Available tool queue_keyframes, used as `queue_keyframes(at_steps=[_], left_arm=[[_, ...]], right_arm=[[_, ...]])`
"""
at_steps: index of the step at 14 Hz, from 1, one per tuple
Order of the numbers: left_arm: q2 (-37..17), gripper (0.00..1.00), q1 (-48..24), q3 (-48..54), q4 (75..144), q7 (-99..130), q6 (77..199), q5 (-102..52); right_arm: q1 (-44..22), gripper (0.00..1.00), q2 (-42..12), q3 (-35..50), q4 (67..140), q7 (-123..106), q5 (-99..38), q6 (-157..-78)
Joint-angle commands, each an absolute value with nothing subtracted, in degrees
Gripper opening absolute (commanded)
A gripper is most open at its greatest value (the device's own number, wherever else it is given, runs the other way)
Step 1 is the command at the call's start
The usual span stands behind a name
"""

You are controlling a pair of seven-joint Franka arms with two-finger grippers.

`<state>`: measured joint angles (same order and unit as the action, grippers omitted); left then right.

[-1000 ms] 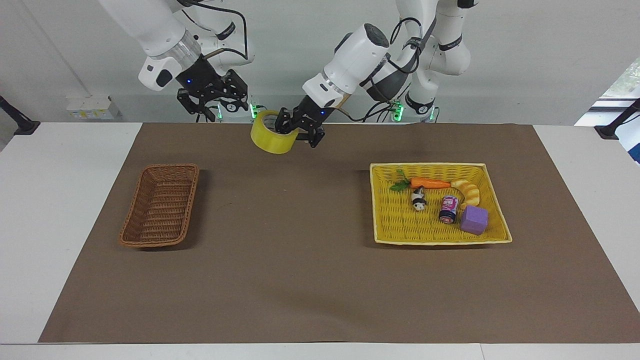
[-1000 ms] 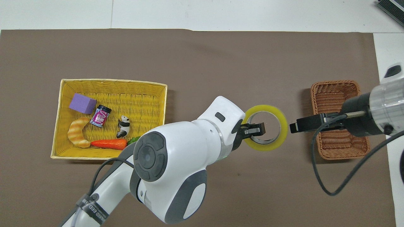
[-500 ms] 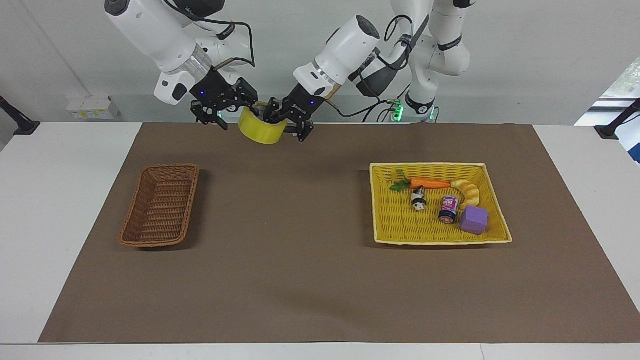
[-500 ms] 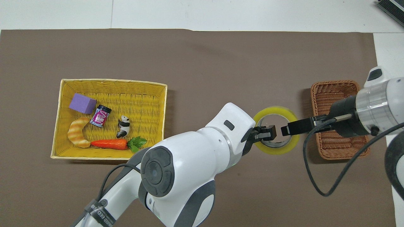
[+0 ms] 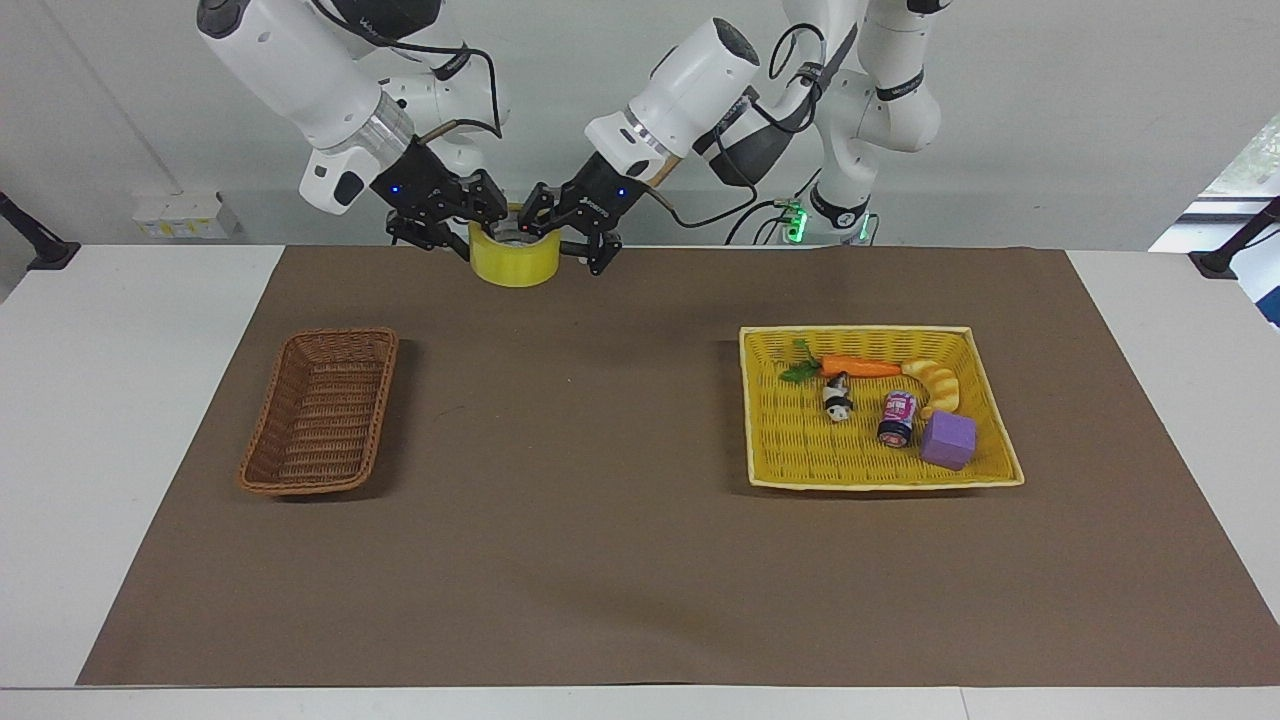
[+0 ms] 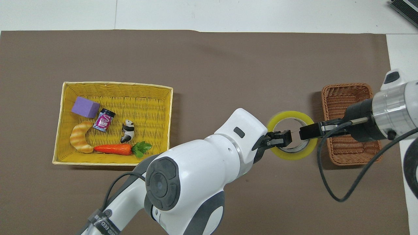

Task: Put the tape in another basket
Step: 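Grasp the tape with the right gripper while the left gripper holds it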

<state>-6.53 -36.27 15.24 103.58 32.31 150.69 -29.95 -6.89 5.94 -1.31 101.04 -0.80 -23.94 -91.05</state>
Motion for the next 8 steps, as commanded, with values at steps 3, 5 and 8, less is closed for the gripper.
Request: queue_keyframes(at_steps=[3, 5, 8], left_arm=[[-2.73, 1.00, -37.09, 15.47, 103.98, 43.82, 151.87, -31.55], [-1.76, 1.00, -37.09, 15.56, 104.41, 46.31, 153.71, -31.73], [-1.76, 1.00, -36.92, 15.56, 104.41, 48.08, 154.96, -33.75]], right_arm=[[-6.77, 0.00, 5.63, -0.88, 99.85, 1.32, -25.58, -91.05], [-6.68, 0.00, 5.36, -0.88, 99.49, 1.32, -25.66, -91.05], [-6.42, 0.00, 5.10, -0.88, 99.05, 1.23, -25.66, -91.05]])
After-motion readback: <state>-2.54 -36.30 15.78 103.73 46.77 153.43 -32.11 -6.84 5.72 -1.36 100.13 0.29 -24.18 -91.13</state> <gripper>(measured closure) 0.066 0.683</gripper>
